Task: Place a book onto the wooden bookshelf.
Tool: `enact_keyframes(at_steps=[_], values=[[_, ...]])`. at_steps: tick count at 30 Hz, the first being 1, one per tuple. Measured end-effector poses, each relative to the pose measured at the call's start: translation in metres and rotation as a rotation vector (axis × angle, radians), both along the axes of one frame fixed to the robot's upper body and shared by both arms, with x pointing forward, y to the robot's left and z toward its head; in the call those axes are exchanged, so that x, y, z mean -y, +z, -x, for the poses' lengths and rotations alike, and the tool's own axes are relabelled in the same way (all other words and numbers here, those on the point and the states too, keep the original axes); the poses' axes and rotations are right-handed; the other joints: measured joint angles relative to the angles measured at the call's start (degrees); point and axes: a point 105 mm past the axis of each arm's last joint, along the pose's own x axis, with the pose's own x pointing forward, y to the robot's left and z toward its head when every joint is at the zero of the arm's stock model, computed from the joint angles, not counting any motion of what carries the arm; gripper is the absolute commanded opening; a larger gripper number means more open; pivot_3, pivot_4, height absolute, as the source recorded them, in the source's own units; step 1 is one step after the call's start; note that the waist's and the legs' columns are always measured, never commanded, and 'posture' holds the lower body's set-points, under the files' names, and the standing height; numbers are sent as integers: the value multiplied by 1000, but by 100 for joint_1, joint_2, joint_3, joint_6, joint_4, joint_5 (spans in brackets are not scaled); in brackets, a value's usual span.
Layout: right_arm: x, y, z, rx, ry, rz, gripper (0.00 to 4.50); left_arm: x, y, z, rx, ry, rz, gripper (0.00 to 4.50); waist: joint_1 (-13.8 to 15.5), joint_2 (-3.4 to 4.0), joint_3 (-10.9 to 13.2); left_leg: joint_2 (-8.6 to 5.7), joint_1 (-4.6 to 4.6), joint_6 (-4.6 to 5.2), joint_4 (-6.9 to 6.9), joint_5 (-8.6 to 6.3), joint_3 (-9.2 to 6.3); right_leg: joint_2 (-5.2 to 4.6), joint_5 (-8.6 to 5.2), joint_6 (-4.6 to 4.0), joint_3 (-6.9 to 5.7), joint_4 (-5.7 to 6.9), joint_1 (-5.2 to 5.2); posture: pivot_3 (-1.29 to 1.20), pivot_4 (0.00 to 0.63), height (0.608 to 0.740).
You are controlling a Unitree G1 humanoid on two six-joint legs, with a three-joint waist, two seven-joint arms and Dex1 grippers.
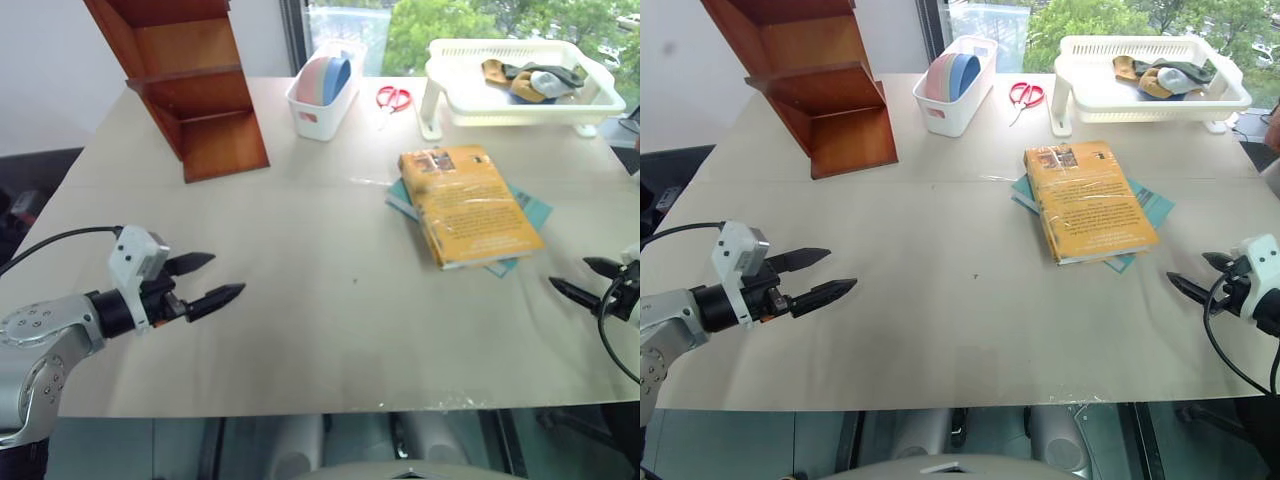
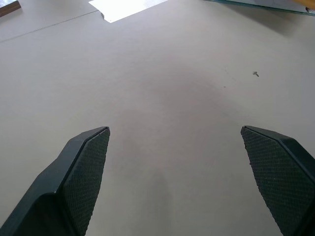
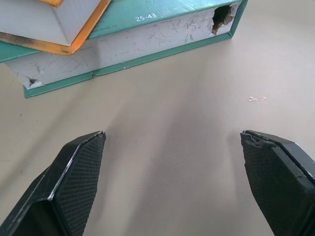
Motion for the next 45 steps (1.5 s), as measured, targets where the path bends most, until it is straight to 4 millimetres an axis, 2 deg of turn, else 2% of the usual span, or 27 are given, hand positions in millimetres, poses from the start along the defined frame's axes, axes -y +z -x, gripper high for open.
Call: enact_keyframes(at_steps=[4, 8, 21, 26, 32, 36, 39, 45], values=[[5, 1, -2, 2, -11, -4, 4491, 2, 2, -2, 14, -7, 0, 4477, 2, 0, 0, -1, 0, 0, 0, 0, 2, -1, 0, 0, 0, 0, 0, 0, 150, 740], [12, 11, -8, 31, -15, 19, 4491, 4, 4, -3, 32, -10, 11, 4477, 0, 0, 0, -1, 0, 0, 0, 0, 1, 0, 0, 0, 0, 0, 0, 0, 150, 740], [14, 9, -9, 54, -45, 1, 4491, 8, 5, -12, 78, -31, 36, 4477, 5, 1, 1, -1, -1, 0, 0, 0, 1, 1, 0, 0, 0, -1, 0, 0, 150, 740], [18, 14, -13, 108, -99, -4, 4491, 12, 3, -15, 83, -44, 46, 4477, -2, 1, 1, -1, 0, 0, 0, 0, 1, 2, 0, 0, 0, 0, 0, 0, 150, 740], [25, 24, -44, 203, -292, -56, 4491, 21, 24, -20, 149, -90, 99, 4477, -14, 1, 1, 0, 2, -1, 2, 1, 4, 4, 1, 0, 4, 4, -1, 0, 150, 740], [20, 40, -73, 269, -395, -221, 4491, 25, 44, -16, 164, -180, 147, 4477, -15, 3, 3, -1, -4, -1, -2, 1, 5, 5, 1, 0, 3, 2, -7, 0, 150, 740], [11, 47, -89, 278, -408, -334, 4491, 28, 56, -15, 172, -228, 172, 4477, -10, 4, 4, -1, -5, -1, -3, 1, 6, 6, 1, 0, 0, 1, -7, 0, 150, 740], [-2, 34, -103, 194, -390, -451, 4491, 29, 80, -6, 196, -322, 190, 4477, 0, 3, 4, -3, -8, 0, -3, 1, 11, 4, 1, 0, -4, -2, -7, 0, 150, 740]])
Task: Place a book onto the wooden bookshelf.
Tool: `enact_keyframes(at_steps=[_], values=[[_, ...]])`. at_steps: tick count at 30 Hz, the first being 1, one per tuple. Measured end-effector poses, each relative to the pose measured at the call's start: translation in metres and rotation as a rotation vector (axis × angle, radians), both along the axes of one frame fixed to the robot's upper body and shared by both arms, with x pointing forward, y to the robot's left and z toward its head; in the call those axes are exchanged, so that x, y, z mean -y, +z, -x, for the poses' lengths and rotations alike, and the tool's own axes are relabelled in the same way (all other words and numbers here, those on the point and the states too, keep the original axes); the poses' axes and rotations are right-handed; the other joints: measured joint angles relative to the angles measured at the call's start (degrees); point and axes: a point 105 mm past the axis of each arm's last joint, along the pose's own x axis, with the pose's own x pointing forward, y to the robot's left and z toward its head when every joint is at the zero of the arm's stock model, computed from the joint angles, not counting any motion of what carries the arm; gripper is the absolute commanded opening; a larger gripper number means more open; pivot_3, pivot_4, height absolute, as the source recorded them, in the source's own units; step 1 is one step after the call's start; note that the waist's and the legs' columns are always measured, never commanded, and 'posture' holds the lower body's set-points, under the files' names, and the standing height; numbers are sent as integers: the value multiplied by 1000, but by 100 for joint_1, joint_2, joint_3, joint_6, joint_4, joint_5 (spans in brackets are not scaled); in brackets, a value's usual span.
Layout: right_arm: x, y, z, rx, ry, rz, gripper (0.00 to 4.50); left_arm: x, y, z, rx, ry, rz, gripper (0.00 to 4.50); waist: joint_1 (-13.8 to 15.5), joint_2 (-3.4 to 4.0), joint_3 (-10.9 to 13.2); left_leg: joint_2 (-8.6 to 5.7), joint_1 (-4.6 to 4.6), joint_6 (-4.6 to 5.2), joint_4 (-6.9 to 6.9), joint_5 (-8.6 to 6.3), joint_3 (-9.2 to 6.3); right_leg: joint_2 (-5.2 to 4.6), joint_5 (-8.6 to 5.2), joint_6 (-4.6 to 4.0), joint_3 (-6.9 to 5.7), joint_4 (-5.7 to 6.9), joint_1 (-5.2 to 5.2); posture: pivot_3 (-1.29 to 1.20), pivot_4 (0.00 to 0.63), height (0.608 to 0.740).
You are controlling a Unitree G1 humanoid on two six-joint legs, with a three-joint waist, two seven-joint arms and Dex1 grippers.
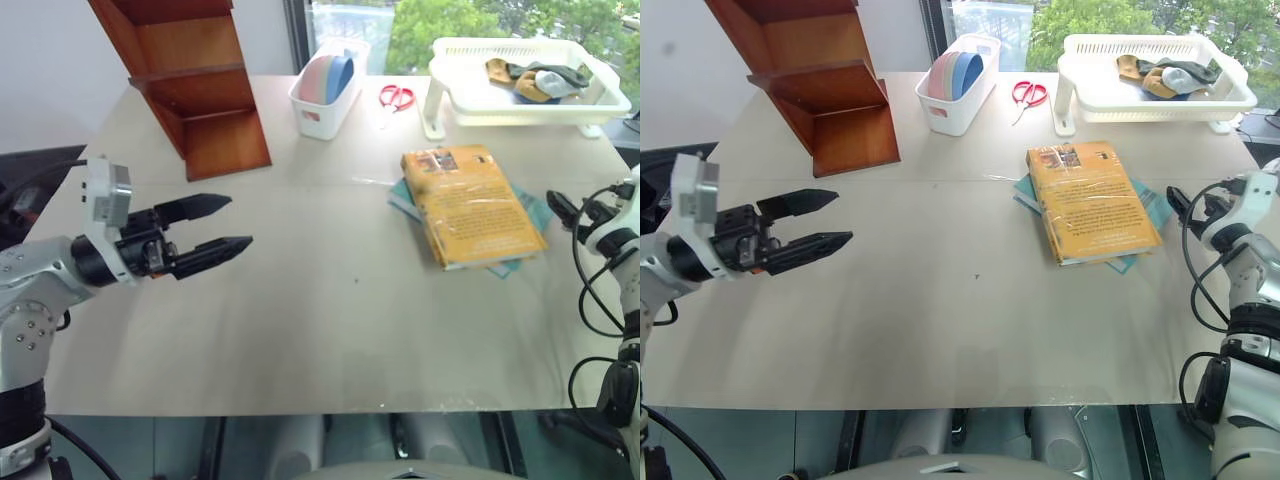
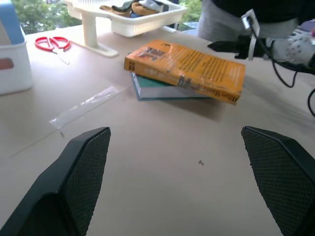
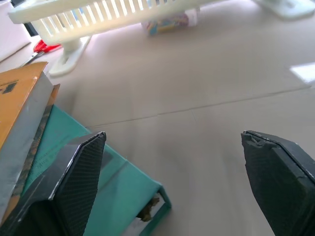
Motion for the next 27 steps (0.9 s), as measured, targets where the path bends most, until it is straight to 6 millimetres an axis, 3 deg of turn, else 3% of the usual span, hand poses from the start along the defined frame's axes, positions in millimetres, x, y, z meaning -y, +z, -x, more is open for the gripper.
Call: enact_keyframes(at_steps=[3, 10, 18, 27], values=[[-20, -16, -3, -41, 97, -75, 4491, -1, 6, 5, 12, -29, 2, 4477, -22, 4, 2, 2, 3, 0, -1, 0, 2, 2, 0, 0, 3, 3, -1, 0, 150, 740], [-56, -17, -4, -23, 305, -167, 4491, -1, 5, 4, 15, -22, 3, 4477, -34, 5, 3, 4, 4, 0, -1, 0, 0, 4, 0, 0, 5, 4, -1, 0, 150, 740], [-95, -23, -3, -36, 514, -61, 4491, -1, 0, 5, 3, -17, 4, 4477, -51, 2, 1, 6, 7, -1, -1, 0, -2, 6, 0, 0, 4, 6, -2, 0, 150, 740], [-139, -27, 12, -25, 748, 45, 4491, -3, -6, 8, -18, -11, -1, 4477, -89, -3, -2, 8, 7, -1, -1, 0, -14, 4, 0, 0, 0, 6, -1, 0, 150, 740]])
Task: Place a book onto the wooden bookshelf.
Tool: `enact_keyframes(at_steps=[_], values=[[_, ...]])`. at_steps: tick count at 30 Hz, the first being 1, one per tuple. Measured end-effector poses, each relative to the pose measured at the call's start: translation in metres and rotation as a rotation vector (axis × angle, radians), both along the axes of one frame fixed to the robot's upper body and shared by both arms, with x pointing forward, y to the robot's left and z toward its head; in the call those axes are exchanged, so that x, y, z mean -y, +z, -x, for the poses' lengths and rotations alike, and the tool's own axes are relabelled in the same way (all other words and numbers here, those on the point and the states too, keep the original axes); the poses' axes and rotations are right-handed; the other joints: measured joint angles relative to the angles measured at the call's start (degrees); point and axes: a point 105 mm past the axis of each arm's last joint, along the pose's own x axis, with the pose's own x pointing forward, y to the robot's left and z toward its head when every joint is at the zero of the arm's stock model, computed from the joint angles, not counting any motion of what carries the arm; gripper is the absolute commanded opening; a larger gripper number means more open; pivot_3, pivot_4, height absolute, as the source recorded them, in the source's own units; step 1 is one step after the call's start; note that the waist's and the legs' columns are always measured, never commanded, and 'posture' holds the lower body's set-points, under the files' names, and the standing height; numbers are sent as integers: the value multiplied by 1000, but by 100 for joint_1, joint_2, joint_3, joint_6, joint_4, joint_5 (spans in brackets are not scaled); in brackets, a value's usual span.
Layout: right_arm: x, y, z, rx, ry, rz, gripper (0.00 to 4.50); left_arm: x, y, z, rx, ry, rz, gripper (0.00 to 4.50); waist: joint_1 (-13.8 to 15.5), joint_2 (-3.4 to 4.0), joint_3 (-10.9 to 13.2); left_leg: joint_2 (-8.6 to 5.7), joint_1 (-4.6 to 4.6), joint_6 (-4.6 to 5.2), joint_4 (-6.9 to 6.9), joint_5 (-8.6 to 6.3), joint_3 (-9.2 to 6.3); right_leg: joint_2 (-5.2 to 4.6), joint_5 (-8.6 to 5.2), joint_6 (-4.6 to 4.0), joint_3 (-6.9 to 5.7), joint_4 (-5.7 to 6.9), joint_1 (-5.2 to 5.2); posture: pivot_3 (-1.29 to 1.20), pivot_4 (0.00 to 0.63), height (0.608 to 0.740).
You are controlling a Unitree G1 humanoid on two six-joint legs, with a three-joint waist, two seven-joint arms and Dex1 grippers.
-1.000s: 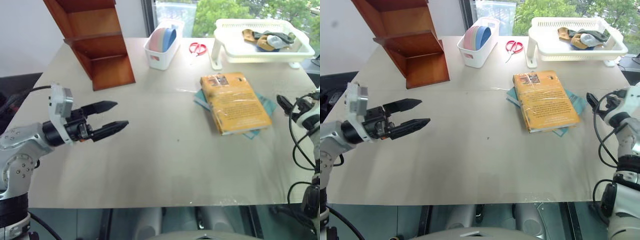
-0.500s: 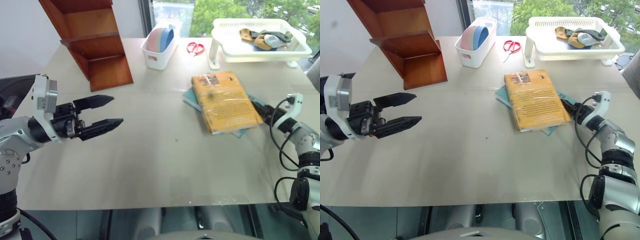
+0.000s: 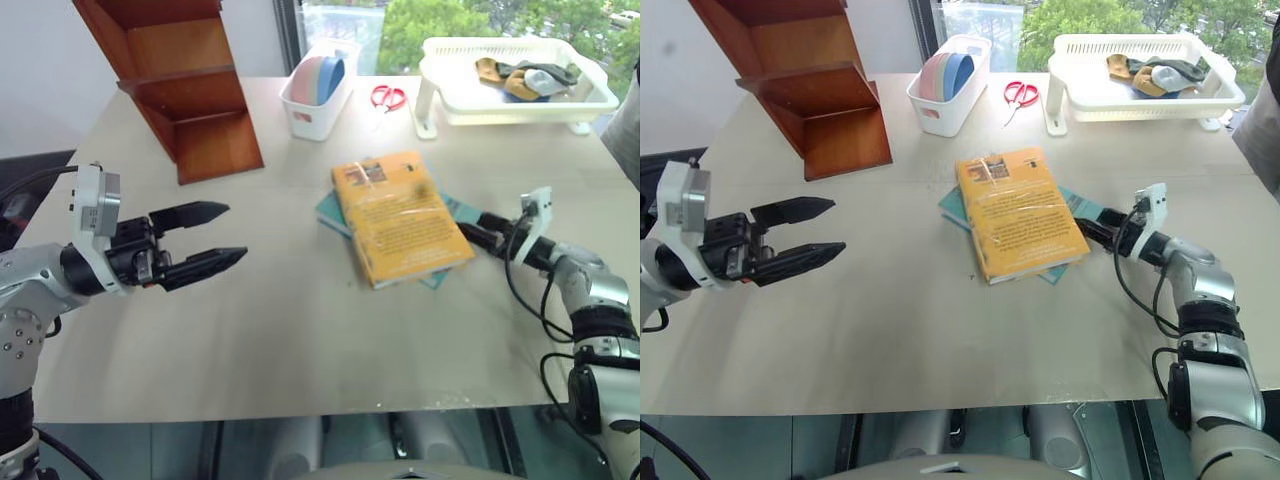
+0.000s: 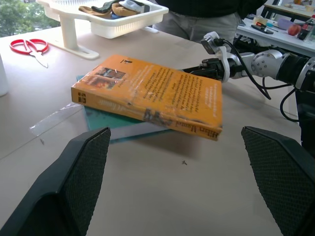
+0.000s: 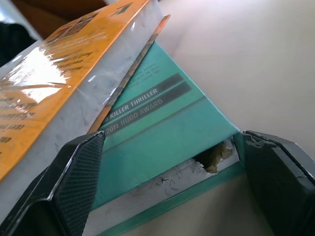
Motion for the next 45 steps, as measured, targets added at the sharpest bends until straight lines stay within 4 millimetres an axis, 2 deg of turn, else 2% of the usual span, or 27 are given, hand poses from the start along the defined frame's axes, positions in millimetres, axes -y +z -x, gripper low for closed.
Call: enact_keyframes(at_steps=[9, 15, 19, 21, 23, 27, 31, 38, 42, 45], values=[[-21, 2, 20, -19, 123, 38, 4491, 0, 1, 0, 12, -2, -5, 4477, 19, 2, 2, -1, -5, 0, -1, 0, -3, -3, 0, 0, -2, -2, -3, 0, 150, 740], [0, 18, 12, 60, 18, 118, 4491, -1, 0, 0, 13, 3, -10, 4477, 64, 2, 3, -4, -4, 0, -1, 0, 0, -4, 0, 0, -1, -2, -4, 0, 150, 740], [2, 33, 15, 180, 62, 254, 4491, -1, -1, 0, 14, 4, -9, 4477, 79, 4, 5, -4, -6, 0, -3, 0, 0, -4, 0, 0, 0, -5, -6, 0, 150, 740], [-5, 34, 19, 215, 113, 311, 4491, -1, -1, -1, 12, 4, -7, 4477, 73, 3, 5, -1, -6, 0, -4, 0, 0, -4, 0, 0, 0, -5, -6, 0, 150, 740], [-20, 30, 22, 231, 175, 332, 4491, -1, -1, -1, 13, 2, -7, 4477, 61, 3, 6, -1, -4, 0, -4, 0, 1, -3, 0, 0, 1, -1, -6, 0, 150, 740], [-51, 21, 28, 239, 281, 352, 4491, -2, -5, -4, 3, 10, -12, 4477, 76, 3, 6, -2, -5, 0, -3, 0, -1, -4, 0, 0, 0, -2, -6, 0, 150, 740], [-71, 23, 27, 263, 325, 333, 4491, -4, -7, -7, 0, 25, 8, 4477, 84, 1, 7, -3, -7, 0, -3, 0, -2, -6, 0, 0, -2, -2, -6, 0, 150, 740], [-80, 33, 23, 302, 329, 334, 4491, -12, -22, -13, -58, 95, 44, 4477, 87, 1, 7, -2, -6, 0, -3, 0, -4, -7, 0, 0, -4, -2, -6, 0, 150, 740], [-79, 34, 22, 310, 323, 341, 4491, -13, -35, -29, -132, 141, 129, 4477, 105, 1, 7, -4, -7, 0, 0, 0, -10, -6, 0, 0, -10, 1, -5, 0, 150, 740], [-71, 39, 24, 323, 315, 342, 4491, -8, -36, -48, -194, 134, 235, 4477, 131, 0, 8, -8, -13, 0, 5, 0, -15, -7, 0, 1, -16, 1, -4, 0, 150, 740]])
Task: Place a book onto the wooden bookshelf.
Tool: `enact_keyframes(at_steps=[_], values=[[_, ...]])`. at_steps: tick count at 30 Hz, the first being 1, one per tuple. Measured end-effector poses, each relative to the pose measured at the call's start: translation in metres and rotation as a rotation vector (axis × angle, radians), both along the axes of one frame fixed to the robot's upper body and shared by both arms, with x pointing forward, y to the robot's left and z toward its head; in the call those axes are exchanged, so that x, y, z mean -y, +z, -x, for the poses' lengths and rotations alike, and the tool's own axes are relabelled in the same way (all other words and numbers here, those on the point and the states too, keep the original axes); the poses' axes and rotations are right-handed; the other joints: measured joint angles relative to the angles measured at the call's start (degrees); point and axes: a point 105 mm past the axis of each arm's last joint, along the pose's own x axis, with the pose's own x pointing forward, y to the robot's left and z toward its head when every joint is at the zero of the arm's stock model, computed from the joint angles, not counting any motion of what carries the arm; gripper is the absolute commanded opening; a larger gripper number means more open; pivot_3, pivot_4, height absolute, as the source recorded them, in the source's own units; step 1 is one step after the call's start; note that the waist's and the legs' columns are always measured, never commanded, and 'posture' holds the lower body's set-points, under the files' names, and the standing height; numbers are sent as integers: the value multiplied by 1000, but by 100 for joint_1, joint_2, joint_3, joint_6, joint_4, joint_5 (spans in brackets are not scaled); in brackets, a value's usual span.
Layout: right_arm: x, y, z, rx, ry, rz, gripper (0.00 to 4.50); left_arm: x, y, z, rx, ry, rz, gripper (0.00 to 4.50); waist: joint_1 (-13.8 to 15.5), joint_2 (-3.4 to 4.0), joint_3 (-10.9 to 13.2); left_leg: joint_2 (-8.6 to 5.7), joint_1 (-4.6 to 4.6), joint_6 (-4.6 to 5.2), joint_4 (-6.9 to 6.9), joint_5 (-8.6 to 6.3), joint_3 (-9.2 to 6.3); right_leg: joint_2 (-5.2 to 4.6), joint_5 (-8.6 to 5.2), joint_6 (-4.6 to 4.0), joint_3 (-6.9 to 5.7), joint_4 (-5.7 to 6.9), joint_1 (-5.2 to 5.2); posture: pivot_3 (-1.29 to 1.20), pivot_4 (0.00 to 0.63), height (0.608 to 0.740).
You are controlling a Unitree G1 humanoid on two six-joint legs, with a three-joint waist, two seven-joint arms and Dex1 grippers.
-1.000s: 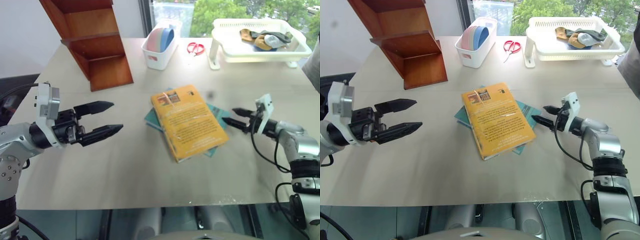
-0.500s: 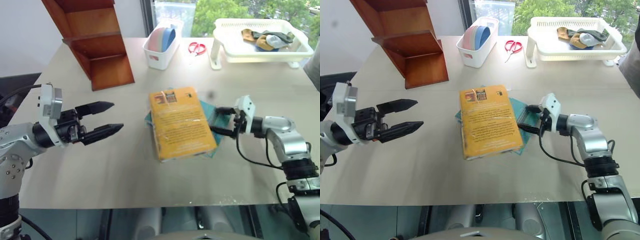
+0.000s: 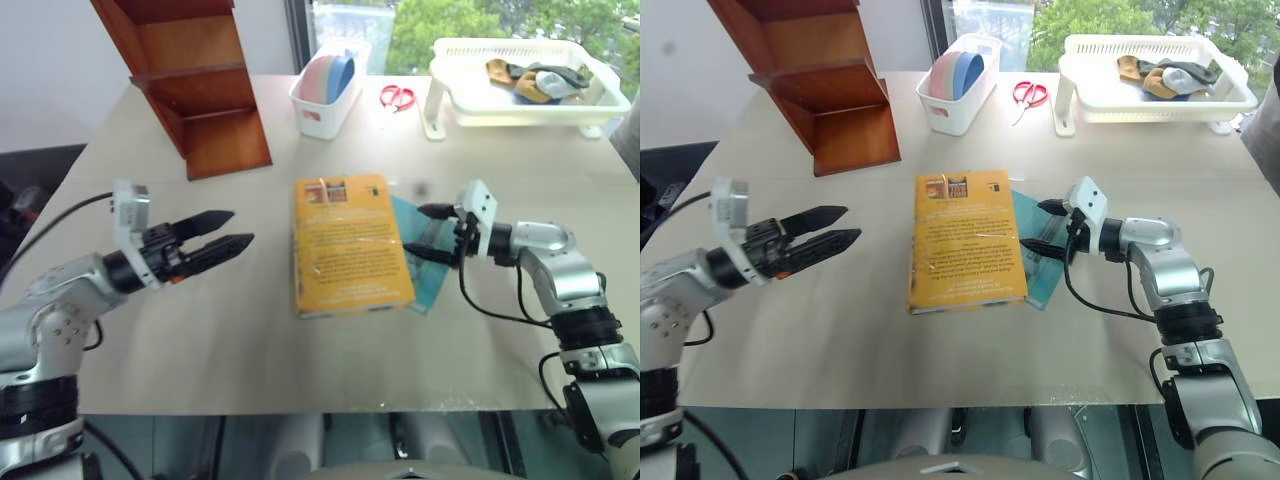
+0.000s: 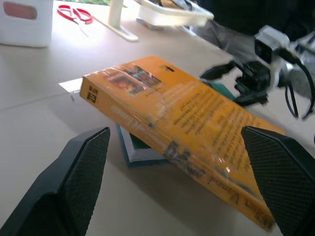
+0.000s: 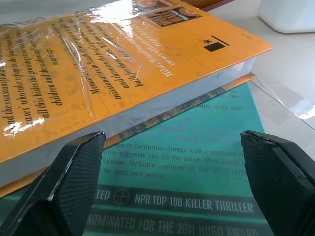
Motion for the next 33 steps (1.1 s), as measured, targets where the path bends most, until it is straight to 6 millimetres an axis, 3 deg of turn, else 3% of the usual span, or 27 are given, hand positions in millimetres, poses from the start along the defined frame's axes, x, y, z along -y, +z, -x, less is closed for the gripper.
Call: enact_keyframes(at_steps=[4, 7, 11, 16, 20, 27, 33], values=[[24, 26, 24, 21, 28, -44, 4491, -6, -8, -18, -124, 6, 94, 4477, -8, -1, 0, 0, -5, 1, -5, 0, -3, 1, 0, 0, -5, -7, -1, 0, 150, 740], [34, 29, 41, -3, 48, -22, 4491, -1, -13, -21, -203, -40, 137, 4477, -19, 0, 1, -2, -5, 1, -8, 0, -5, 0, -1, 0, -6, -6, -1, 0, 150, 740], [46, 39, 62, -8, 51, -5, 4491, 8, -30, -12, -372, -144, 216, 4477, -61, -2, 2, 1, -1, 0, -4, 0, 1, 2, 0, 0, 1, 0, -1, 0, 150, 740], [62, 51, 81, -43, 27, 12, 4491, 12, -35, 2, -518, -243, 317, 4477, -35, -2, 2, 1, 1, 0, -1, 0, -2, 1, 0, 0, -1, 1, 2, 0, 150, 740], [63, 60, 91, -62, 40, -19, 4491, 16, -47, 5, -617, -268, 351, 4477, -30, -3, 2, 1, 0, 0, -1, 0, -2, 0, 0, 0, -1, 0, 2, 0, 150, 740], [58, 74, 104, -82, 77, -52, 4491, 44, -69, -9, -736, -333, 413, 4477, -3, -7, 2, -3, -5, 1, 1, 0, -5, 0, 0, 0, -3, -4, 2, 0, 150, 740], [57, 75, 105, -83, 80, -55, 4491, 58, -65, -24, -717, -360, 418, 4477, -4, -7, 2, -5, -7, 1, 1, 0, -2, 1, -1, 1, -3, -4, 2, 0, 150, 740]])
